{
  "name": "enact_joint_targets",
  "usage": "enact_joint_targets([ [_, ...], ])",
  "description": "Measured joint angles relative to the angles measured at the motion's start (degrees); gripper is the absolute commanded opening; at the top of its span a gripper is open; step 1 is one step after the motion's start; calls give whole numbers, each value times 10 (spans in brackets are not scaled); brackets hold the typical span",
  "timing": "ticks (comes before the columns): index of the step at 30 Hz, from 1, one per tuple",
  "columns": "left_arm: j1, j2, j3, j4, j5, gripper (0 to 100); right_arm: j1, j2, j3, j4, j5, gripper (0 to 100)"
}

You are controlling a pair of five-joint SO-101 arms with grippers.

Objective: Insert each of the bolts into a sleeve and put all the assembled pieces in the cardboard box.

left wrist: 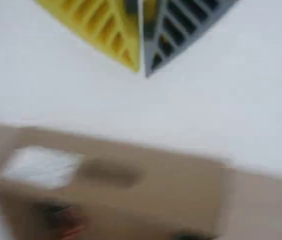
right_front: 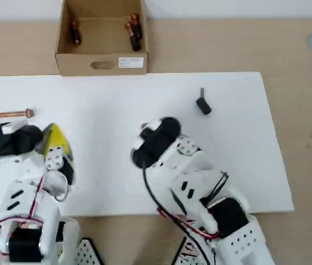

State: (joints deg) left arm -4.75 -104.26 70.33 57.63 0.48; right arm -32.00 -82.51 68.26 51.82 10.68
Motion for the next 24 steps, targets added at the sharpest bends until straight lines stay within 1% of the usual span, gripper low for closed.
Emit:
enact_joint_targets([
  [2,-40,2,30,0,-25,2,23,0,0,0,-4,9],
  [4,-74,1,62,0,-49,2,46,0,0,0,-27,9],
  [6,-100,1,96,0,-70,2,62,0,0,10,-49,9],
  [9,-127,2,137,0,-81,2,69,23,-8,47,-84,9],
  [12,-133,2,164,3,-84,2,72,67,-63,70,-128,9],
  [15,-127,2,179,18,-84,2,72,137,-144,75,-154,9],
  [20,-114,2,189,31,-55,2,72,287,-280,75,-162,9],
  [24,-113,2,209,31,-53,2,72,398,-389,75,-162,9],
])
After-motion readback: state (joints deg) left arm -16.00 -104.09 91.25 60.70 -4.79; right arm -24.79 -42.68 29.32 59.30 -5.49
